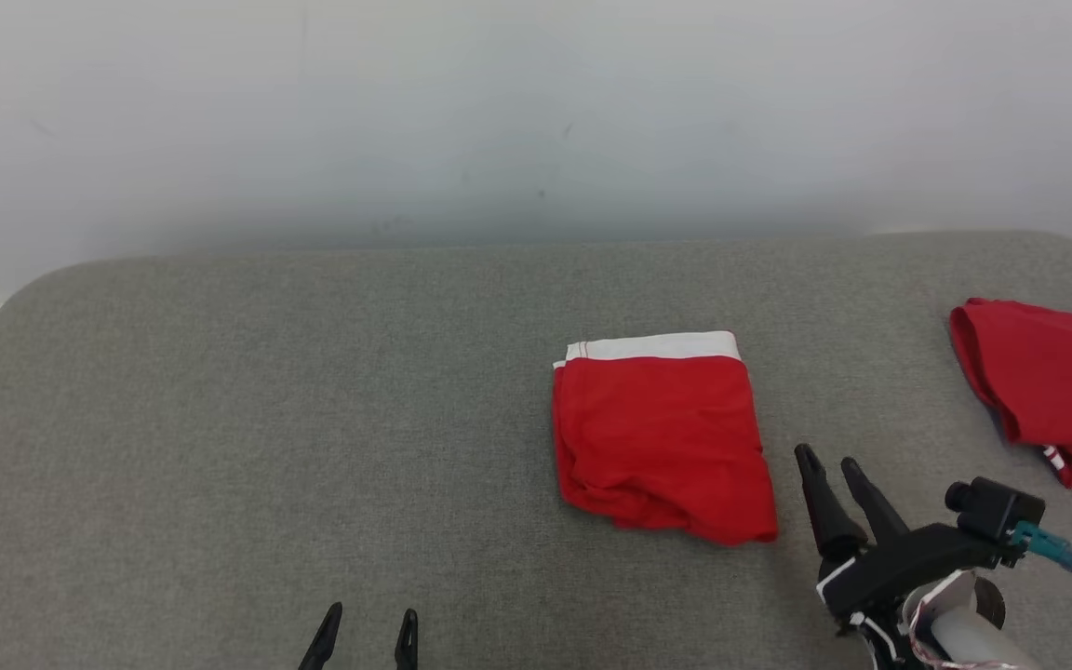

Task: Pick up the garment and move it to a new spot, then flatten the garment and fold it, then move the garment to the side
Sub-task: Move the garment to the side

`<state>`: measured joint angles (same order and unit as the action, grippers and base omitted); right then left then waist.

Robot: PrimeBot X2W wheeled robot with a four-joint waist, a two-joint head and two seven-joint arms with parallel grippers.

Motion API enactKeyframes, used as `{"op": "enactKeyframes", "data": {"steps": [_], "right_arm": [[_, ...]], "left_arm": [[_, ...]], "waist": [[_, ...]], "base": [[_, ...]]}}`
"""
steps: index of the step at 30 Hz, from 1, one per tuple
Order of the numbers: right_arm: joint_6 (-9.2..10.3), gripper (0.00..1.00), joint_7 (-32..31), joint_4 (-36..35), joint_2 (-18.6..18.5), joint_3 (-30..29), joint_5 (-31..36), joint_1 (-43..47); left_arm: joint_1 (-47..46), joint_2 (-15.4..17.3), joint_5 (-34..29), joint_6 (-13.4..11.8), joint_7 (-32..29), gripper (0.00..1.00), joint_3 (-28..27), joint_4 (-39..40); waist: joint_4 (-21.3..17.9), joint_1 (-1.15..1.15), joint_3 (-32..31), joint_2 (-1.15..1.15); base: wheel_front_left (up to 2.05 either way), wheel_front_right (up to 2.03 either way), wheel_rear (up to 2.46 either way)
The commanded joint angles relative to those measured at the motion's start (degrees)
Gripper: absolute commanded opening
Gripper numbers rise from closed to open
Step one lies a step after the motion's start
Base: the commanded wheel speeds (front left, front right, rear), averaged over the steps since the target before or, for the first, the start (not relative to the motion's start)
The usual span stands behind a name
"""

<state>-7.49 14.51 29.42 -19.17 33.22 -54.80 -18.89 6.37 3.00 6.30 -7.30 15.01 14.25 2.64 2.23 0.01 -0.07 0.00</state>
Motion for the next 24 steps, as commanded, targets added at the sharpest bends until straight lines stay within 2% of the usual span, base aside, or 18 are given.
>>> {"op": "enactKeyframes", "data": {"steps": [1,5,6,11,24], "right_arm": [[0.00,1.00,-0.11,1.07,-1.00,1.20,-3.46,-2.48],[0.00,1.00,-1.34,3.11,-2.42,3.02,-11.28,-6.27],[0.00,1.00,-1.34,3.11,-2.42,3.02,-11.28,-6.27],[0.00,1.00,-2.71,5.50,-4.10,4.73,-19.59,-9.73],[-0.01,1.00,-5.16,9.64,-4.98,9.88,-26.71,-11.97]], "left_arm": [[-1.41,-0.05,-0.76,-0.17,0.21,1.00,0.56,-0.03],[-2.71,-0.06,-0.69,-0.53,0.21,1.00,1.65,0.04],[-2.71,-0.06,-0.69,-0.53,0.21,1.00,1.65,0.04],[-4.70,-0.07,-0.02,-0.80,0.21,1.00,3.07,-0.46],[-6.45,-0.08,0.20,-1.72,0.21,1.00,4.57,-1.24]], "waist": [[2.61,-0.01,2.55,0.00],[4.63,-0.01,4.58,0.00],[4.63,-0.01,4.58,0.00],[7.52,-0.01,7.13,0.00],[9.62,-0.01,8.30,0.00]], "base": [[0.00,0.00,0.00],[0.00,0.00,0.00],[0.00,0.00,0.00],[0.00,0.00,0.00],[0.00,0.00,0.00]]}}
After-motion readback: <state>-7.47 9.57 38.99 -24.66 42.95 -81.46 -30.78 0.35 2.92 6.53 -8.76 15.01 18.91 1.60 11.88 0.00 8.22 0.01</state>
